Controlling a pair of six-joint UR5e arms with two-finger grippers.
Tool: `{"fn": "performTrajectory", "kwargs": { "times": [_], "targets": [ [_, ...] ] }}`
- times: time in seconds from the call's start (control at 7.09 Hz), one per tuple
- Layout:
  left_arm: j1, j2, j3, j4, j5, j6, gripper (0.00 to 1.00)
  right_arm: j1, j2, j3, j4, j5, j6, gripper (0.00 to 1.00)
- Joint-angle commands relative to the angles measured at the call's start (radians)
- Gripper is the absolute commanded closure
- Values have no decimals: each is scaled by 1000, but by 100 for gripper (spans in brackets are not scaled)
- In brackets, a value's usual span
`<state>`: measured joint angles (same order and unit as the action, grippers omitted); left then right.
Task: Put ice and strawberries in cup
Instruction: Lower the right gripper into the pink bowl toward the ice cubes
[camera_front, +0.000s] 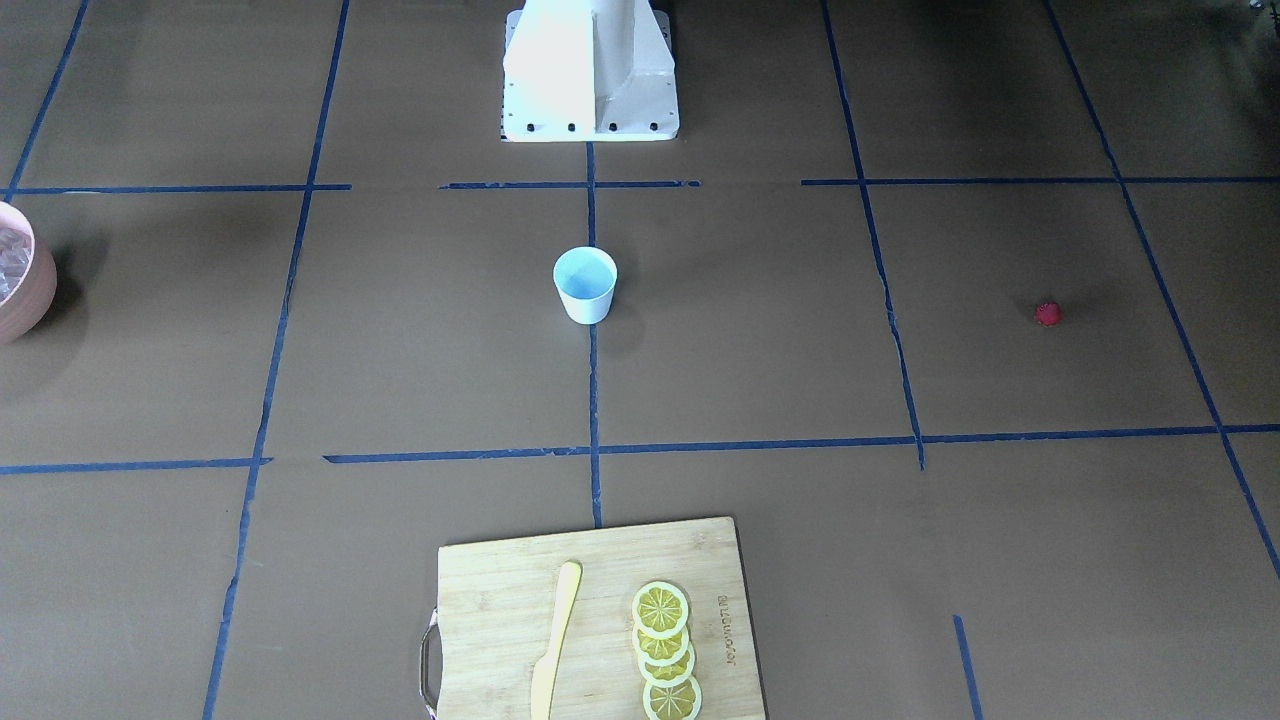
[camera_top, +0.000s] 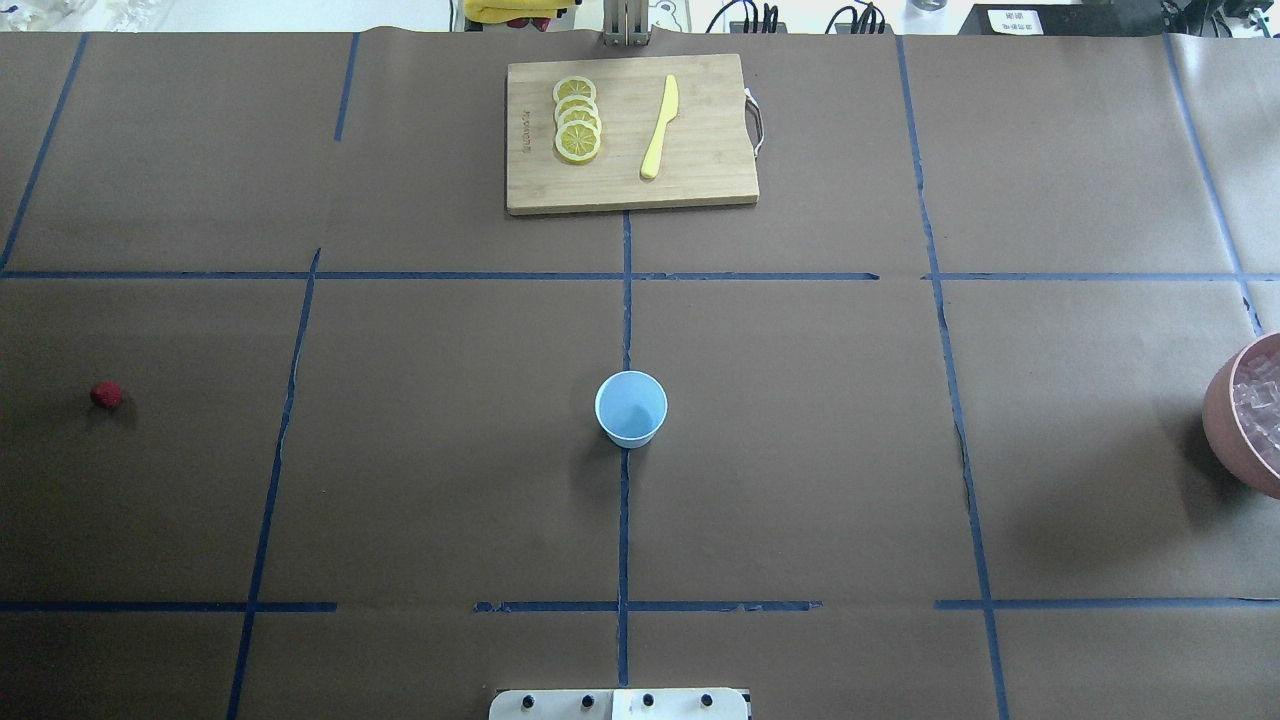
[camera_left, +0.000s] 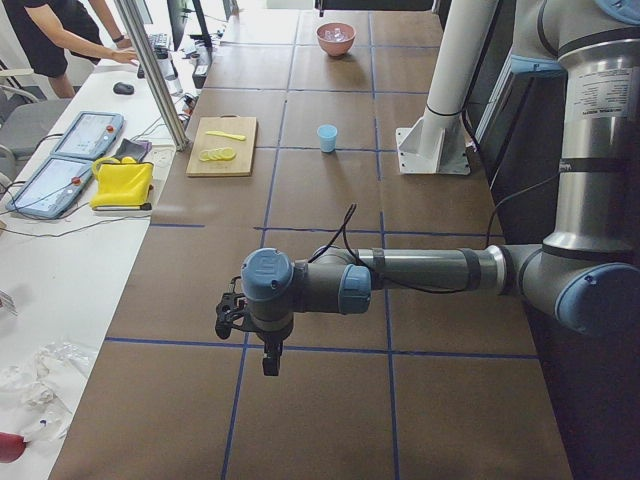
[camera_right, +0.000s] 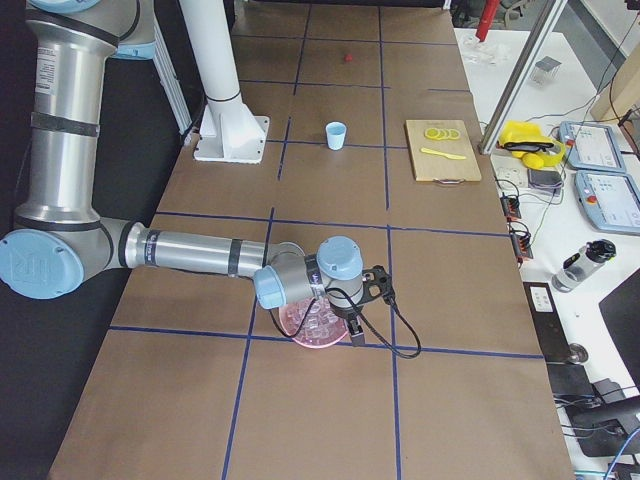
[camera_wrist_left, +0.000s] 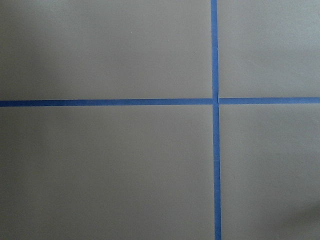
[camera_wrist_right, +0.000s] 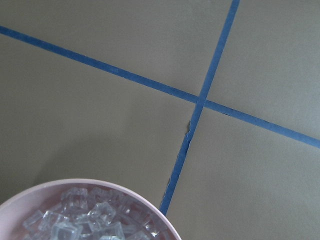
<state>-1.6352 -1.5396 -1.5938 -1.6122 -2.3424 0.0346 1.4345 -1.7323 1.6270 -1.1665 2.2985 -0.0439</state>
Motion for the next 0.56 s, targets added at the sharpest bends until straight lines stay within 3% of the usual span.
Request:
{"fn": "performTrajectory", "kwargs": {
  "times": [0.0,0.42],
  "targets": [
    [0,1,0,0,0,2,0,-84,-4,28,2,-5,62,10],
    [0,3,2,-2,0,7,0,-138,-23,48,2,-78,81,23]
  ]
}}
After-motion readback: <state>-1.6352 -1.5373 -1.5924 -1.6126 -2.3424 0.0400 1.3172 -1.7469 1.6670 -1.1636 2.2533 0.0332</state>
